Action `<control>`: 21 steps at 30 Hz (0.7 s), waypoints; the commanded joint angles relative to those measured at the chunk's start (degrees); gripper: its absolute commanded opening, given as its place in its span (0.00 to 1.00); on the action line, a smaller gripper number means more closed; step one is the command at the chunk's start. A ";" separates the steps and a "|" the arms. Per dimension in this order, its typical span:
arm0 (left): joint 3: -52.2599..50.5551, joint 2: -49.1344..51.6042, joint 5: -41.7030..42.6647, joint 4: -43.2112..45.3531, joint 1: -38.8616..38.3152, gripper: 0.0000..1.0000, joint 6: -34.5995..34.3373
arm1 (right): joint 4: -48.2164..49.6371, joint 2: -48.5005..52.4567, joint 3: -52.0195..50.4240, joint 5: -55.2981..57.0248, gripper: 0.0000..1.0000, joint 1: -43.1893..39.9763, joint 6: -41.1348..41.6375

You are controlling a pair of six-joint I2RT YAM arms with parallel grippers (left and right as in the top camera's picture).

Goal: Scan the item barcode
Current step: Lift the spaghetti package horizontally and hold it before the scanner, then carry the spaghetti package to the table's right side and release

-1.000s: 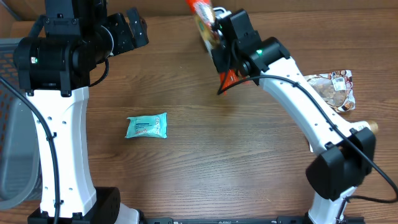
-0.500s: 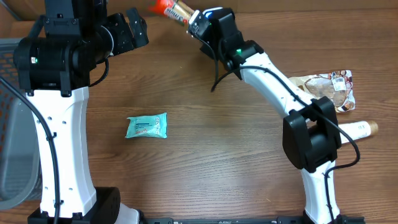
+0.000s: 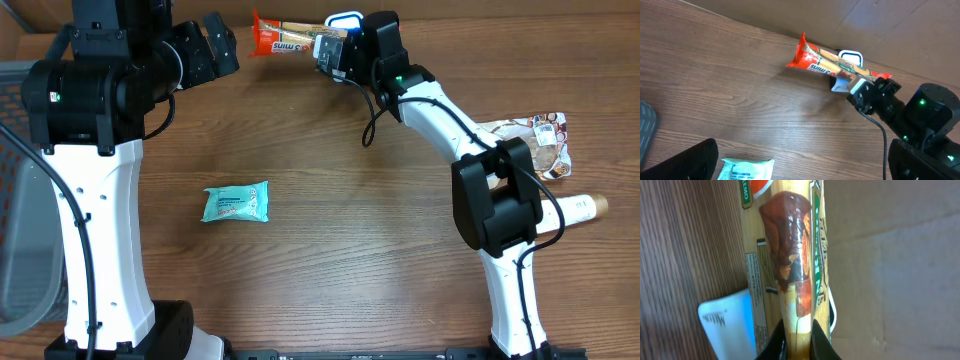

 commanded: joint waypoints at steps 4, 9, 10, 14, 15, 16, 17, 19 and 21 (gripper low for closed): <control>0.37 0.35 -0.57 0.20 0.15 1.00 -0.79 | 3.72 -2.08 2.86 -3.82 0.04 0.31 -0.04; 0.37 0.35 -0.59 0.20 0.15 1.00 -0.79 | 2.54 -2.08 2.86 -3.82 0.04 0.31 0.00; 0.37 0.35 -0.57 0.20 0.15 0.99 -0.79 | 2.43 -2.08 2.86 -3.78 0.04 0.31 0.00; 0.37 0.35 -0.57 0.20 0.15 0.99 -0.79 | 2.40 -2.08 2.89 -3.72 0.04 0.31 0.39; 0.37 0.35 -0.57 0.20 0.15 0.99 -0.79 | 2.40 -2.10 2.89 -3.72 0.04 0.31 0.66; 0.37 0.35 -0.59 0.20 0.15 0.99 -0.79 | 2.43 -2.16 2.89 -3.72 0.04 0.33 1.20; 0.37 0.35 -0.57 0.20 0.15 1.00 -0.79 | 2.40 -2.62 2.91 -3.74 0.04 0.37 5.62; 0.37 0.35 -0.57 0.20 0.15 1.00 -0.79 | 2.05 -3.74 2.91 -3.78 0.04 0.35 10.19; 0.37 0.35 -0.57 0.20 0.15 1.00 -0.79 | -0.46 -6.69 2.91 -4.59 0.04 0.31 14.38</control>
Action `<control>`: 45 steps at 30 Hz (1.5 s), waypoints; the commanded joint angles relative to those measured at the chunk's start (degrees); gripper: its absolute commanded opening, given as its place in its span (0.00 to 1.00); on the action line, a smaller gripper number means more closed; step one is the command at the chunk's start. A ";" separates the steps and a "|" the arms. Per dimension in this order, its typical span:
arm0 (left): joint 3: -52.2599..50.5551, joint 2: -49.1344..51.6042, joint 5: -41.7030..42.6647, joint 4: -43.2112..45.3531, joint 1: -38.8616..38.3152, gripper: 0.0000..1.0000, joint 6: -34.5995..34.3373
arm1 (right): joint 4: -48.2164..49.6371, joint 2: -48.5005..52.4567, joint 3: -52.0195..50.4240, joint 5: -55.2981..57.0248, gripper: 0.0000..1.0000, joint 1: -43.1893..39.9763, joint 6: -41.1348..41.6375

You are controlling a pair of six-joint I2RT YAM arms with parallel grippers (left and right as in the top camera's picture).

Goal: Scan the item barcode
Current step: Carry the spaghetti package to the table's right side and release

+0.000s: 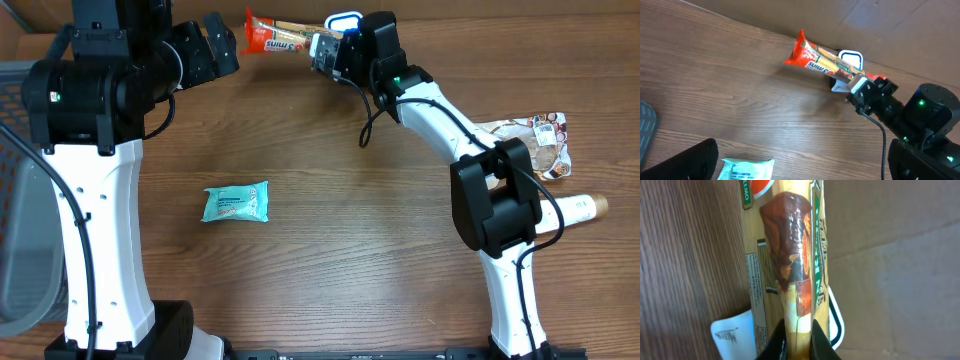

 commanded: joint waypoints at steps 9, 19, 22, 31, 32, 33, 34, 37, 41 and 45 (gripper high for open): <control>0.37 0.35 -0.57 0.20 0.15 1.00 -0.79 | -28.70 -25.55 2.91 -6.62 0.04 -0.09 38.34; 0.37 0.35 -0.57 0.20 0.15 0.99 -0.79 | -71.01 -35.26 0.09 3.15 0.04 -13.31 77.44; 0.37 0.35 -0.57 0.20 0.15 0.99 -0.79 | -70.97 -35.23 -6.29 1.88 0.04 -19.89 79.78; 0.37 0.35 -0.57 0.20 0.15 0.99 -0.79 | -62.47 -35.21 -20.92 2.38 0.04 -34.51 102.25; 0.37 0.35 -0.57 0.20 0.15 0.99 -0.79 | -61.66 -35.21 -21.81 2.40 0.04 -35.45 103.97; 0.37 0.35 -0.57 0.20 0.15 1.00 -0.79 | -60.30 -35.21 -23.08 2.38 0.04 -36.35 105.57; 0.37 0.35 -0.57 0.20 0.15 1.00 -0.79 | -59.80 -35.21 -23.50 2.36 0.04 -36.59 105.81; 0.37 0.35 -0.57 0.20 0.15 1.00 -0.79 | -57.70 -35.08 -25.44 2.40 0.04 -36.92 105.81; 0.37 0.35 -0.57 0.20 0.15 1.00 -0.79 | -57.48 -34.95 -26.69 3.37 0.70 -36.59 104.00; 0.37 0.35 -0.57 0.20 0.15 1.00 -0.79 | -57.53 -35.08 -26.38 2.03 0.73 -36.59 99.62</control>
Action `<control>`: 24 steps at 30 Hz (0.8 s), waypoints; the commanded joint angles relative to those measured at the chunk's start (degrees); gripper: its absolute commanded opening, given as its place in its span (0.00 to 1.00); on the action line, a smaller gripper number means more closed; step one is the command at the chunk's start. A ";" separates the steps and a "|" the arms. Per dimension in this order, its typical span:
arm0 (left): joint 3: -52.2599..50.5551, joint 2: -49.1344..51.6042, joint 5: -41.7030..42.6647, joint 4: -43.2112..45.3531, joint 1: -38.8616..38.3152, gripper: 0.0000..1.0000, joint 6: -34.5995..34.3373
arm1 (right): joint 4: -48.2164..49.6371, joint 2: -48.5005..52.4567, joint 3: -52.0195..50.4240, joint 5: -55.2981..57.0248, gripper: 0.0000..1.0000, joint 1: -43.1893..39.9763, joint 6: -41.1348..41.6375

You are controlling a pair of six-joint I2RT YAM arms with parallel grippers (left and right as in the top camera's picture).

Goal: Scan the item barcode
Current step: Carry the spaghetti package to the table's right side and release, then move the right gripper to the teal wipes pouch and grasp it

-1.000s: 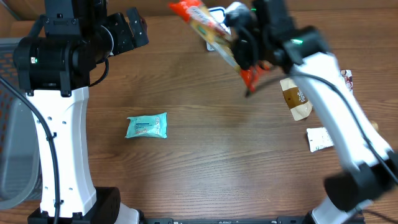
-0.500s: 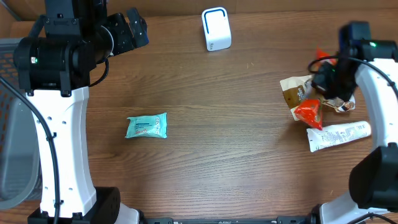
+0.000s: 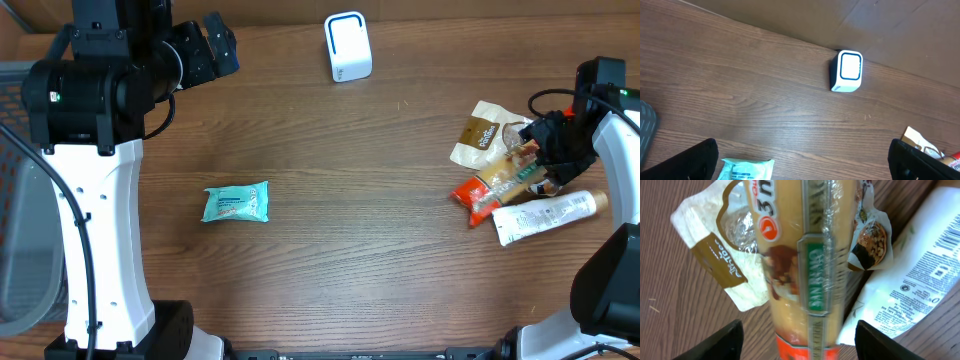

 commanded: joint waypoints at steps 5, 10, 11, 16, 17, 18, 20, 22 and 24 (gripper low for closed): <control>0.37 0.35 -0.57 0.20 0.15 1.00 -0.79 | -0.81 -3.17 4.81 -12.92 0.76 0.66 -12.63; 0.37 0.35 -0.57 0.20 0.15 1.00 -0.79 | -0.37 -5.49 9.68 -22.03 0.79 5.95 -21.22; 0.37 0.35 -0.57 0.20 0.15 1.00 -0.79 | 0.48 -5.73 9.77 -23.04 0.79 8.07 -21.24; 0.37 0.35 -0.57 0.20 0.15 1.00 -0.79 | 6.34 -4.07 9.51 -23.28 0.79 20.31 -21.90; 0.37 0.35 -0.57 0.20 0.15 0.99 -0.79 | 7.91 -3.30 9.51 -23.17 0.80 22.69 -22.34; 0.37 0.35 -0.57 0.20 0.15 1.00 -0.79 | 11.19 -1.64 9.51 -22.73 0.80 27.45 -22.58; 0.37 0.35 -0.57 0.20 0.15 0.99 -0.79 | 15.04 0.57 9.51 -22.67 0.79 32.24 -22.56; 0.37 0.35 -0.57 0.20 0.15 1.00 -0.79 | 21.27 4.63 9.51 -22.67 0.76 39.04 -22.80; 0.37 0.35 -0.57 0.20 0.15 1.00 -0.79 | 25.24 7.50 9.51 -22.67 0.71 43.08 -24.04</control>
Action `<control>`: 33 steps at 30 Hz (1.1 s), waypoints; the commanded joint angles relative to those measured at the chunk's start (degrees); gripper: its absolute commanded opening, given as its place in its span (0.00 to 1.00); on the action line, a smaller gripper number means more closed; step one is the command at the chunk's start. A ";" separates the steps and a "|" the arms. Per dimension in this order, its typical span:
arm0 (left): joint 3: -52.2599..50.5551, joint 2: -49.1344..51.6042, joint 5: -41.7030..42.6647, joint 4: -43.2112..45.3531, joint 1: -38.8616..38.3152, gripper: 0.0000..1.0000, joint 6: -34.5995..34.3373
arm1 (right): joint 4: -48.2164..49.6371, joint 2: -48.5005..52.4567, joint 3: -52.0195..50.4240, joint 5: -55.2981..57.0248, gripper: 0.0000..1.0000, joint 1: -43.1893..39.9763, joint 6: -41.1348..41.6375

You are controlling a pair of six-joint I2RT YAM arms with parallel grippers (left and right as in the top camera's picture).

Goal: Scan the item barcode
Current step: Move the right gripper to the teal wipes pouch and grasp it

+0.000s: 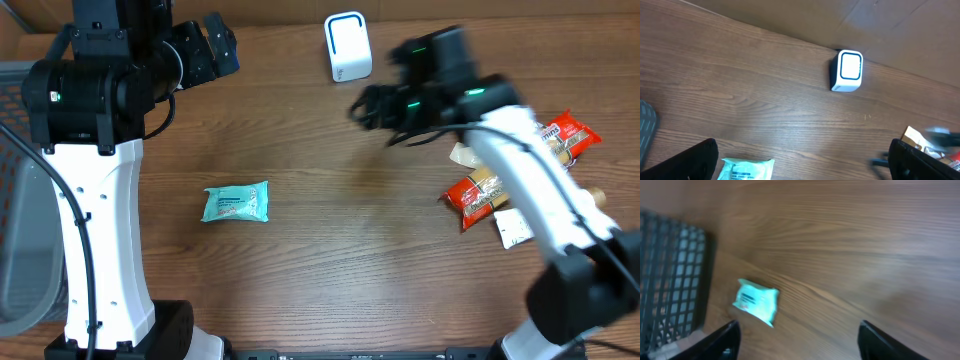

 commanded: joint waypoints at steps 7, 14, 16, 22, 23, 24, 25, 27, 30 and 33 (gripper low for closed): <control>0.37 0.35 -0.57 0.22 0.15 1.00 -0.79 | 13.92 13.35 0.90 2.54 0.67 16.28 -2.10; 0.37 0.35 -0.57 0.22 0.15 1.00 -0.79 | 17.66 19.74 0.90 6.01 0.61 22.03 2.95; 0.37 0.35 -0.59 0.22 0.15 1.00 -0.79 | 18.34 21.24 0.90 7.43 0.59 22.86 4.46; 0.37 0.35 -0.57 0.22 0.15 1.00 -0.79 | 19.89 25.40 0.90 7.39 0.55 23.30 9.90; 0.37 0.35 -0.57 0.22 0.15 1.00 -0.79 | 20.11 25.66 0.90 7.30 0.55 23.30 10.34; 0.37 0.35 -0.57 0.22 0.15 0.99 -0.79 | 20.92 26.47 0.90 6.73 0.55 23.43 10.45; 0.37 0.35 -0.57 0.22 0.15 1.00 -0.79 | 21.51 26.93 0.90 5.92 0.55 23.47 10.64; 0.37 0.35 -0.57 0.22 0.15 0.99 -0.79 | 22.47 28.35 0.90 5.01 0.55 23.85 11.28; 0.37 0.35 -0.57 0.22 0.15 0.99 -0.79 | 22.69 29.09 0.85 5.01 0.56 24.46 13.00; 0.37 0.35 -0.57 0.22 0.15 1.00 -0.79 | 23.06 29.42 0.85 5.09 0.59 25.24 13.18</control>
